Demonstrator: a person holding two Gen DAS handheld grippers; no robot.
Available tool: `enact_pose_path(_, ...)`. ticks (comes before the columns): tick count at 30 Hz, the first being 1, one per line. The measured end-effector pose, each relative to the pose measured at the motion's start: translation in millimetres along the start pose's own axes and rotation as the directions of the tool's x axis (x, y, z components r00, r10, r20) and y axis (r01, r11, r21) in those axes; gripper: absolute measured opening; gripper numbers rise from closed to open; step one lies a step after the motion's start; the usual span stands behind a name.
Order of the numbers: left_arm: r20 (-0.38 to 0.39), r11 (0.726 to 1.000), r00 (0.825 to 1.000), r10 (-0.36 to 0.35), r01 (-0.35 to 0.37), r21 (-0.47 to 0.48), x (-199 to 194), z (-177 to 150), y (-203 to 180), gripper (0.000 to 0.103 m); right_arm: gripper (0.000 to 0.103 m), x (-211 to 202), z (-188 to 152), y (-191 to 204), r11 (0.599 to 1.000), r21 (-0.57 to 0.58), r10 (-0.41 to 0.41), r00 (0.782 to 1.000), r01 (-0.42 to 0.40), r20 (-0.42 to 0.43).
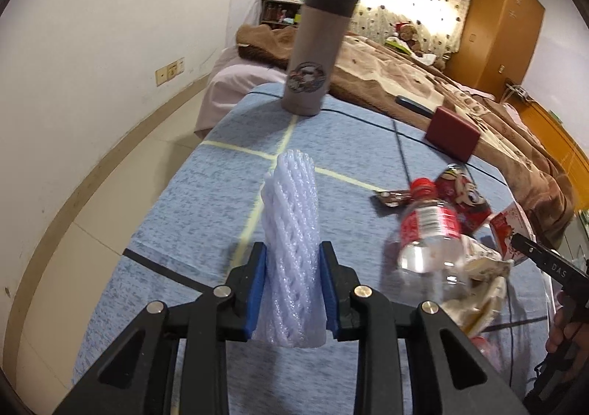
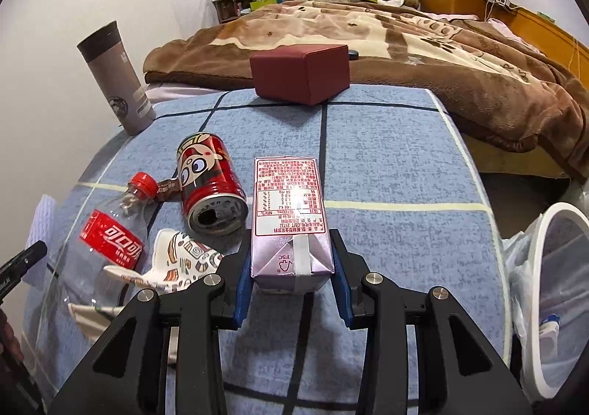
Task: Collect trash
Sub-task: 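Carry the foam sleeve and pink carton over the white wastebasket with both tools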
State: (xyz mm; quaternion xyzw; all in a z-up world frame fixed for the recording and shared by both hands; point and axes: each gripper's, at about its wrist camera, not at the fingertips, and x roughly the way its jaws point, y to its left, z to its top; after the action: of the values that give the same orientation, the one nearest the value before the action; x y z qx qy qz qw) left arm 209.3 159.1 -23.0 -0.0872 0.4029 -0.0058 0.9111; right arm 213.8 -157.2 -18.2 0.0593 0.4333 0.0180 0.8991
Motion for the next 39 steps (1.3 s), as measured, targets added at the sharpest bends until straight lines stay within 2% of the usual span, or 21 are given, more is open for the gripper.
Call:
enact_pose_path(15,0.032,0.990,0.994,-0.103,0.100,0.099,-31,-13,-77,0.030,0.038,-45,-10,-33,1.000,0.027,-0.011,0.998,0.009,0.069)
enact_pose_path(25,0.019,0.971,0.985,-0.170,0.165,0.174,-34,-20,-141,0.030,0.038,-70,-19,-77,0.996,0.084,-0.048,0.994,0.039,0.098)
enact_pose_path(34,0.001,0.943,0.974,-0.227,0.219,0.252,-34,-31,-202,0.030,0.038,-93,-31,-121,0.988,0.130,-0.105,0.987,0.089,0.124)
enact_pose_path(39,-0.025,0.915,0.963,-0.268,0.263,0.305,-34,-40,-241,0.030,0.038,-101,-37,-143,0.981,0.155,-0.135,0.983,0.115,0.127)
